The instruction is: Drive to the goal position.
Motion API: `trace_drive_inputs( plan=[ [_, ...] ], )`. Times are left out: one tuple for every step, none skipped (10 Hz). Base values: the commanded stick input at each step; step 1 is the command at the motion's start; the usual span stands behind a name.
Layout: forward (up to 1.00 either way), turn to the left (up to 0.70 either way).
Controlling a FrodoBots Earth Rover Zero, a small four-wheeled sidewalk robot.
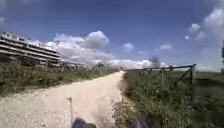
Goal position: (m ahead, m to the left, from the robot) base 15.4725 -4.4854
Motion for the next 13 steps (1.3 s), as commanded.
trace_drive_inputs(
  plan=[
    [0.70,0.00],
    [0.70,0.00],
    [0.70,0.00],
    [0.70,0.00],
    [0.70,0.00],
    [0.70,0.00],
    [0.70,0.00],
    [0.70,0.00],
    [0.70,0.00],
    [0.70,0.00],
    [0.70,-0.25],
    [0.70,-0.09],
    [0.70,0.00]
  ],
)
